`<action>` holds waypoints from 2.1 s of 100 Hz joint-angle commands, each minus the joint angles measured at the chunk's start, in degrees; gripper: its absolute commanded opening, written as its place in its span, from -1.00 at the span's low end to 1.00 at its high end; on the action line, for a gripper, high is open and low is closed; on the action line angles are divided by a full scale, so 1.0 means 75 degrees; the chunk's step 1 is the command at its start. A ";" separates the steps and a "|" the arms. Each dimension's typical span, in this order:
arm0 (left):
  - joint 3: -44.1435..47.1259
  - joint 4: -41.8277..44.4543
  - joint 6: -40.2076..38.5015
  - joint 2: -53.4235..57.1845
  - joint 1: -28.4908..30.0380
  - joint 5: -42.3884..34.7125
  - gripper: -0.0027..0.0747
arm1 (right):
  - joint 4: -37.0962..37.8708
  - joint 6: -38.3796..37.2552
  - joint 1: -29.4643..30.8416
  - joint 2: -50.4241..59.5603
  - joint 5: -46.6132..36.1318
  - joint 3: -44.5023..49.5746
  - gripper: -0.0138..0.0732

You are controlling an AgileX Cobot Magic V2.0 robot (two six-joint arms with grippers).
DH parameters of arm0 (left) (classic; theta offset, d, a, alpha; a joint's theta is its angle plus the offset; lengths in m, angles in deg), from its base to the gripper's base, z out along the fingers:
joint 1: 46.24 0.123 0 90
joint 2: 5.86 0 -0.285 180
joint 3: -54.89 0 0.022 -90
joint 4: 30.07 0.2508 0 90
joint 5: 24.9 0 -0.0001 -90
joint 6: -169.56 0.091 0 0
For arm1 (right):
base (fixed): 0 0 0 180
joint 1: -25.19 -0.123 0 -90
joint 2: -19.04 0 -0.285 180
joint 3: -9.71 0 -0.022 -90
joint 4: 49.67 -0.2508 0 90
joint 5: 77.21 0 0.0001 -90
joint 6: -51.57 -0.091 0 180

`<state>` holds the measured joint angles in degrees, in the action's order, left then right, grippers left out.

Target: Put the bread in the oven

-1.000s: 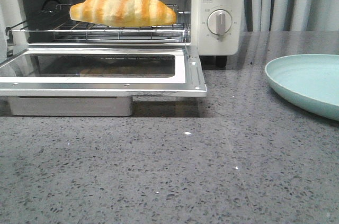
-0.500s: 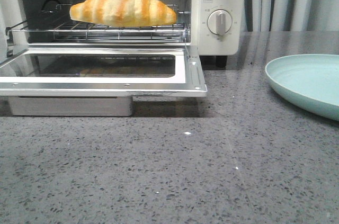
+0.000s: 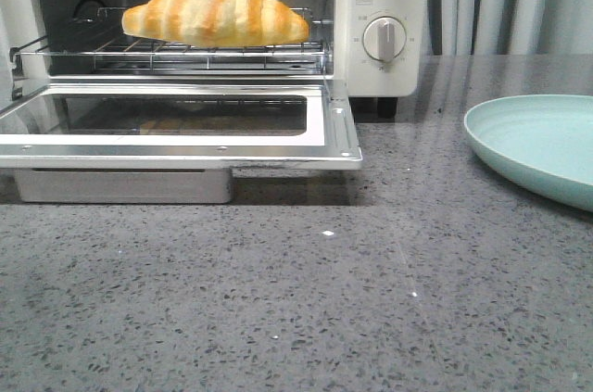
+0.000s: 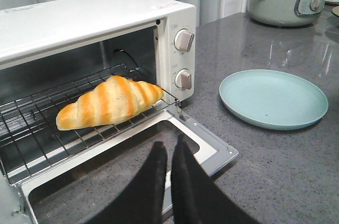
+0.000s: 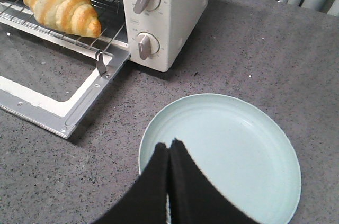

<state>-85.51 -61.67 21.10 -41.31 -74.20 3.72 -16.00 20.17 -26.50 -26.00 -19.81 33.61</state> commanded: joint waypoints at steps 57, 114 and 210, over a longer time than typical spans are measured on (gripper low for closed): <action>0.0796 0.1906 -0.1436 0.0105 0.0828 -0.1962 -0.98 | 0.0398 -0.0023 0.0012 0.0007 -0.0375 -0.0173 -0.84; 0.4357 0.3245 -0.3041 0.2464 0.3047 -0.4356 -0.98 | 0.0398 -0.0023 0.0012 0.0007 -0.0375 -0.0173 -0.84; 0.5228 0.3741 -0.4655 0.3961 0.3956 -0.3981 -0.98 | 0.0398 -0.0023 0.0012 0.0007 -0.0390 -0.0173 -0.84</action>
<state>-47.57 -33.57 -13.21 -13.41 -44.43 -22.24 -15.92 20.11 -26.50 -25.91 -19.73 33.61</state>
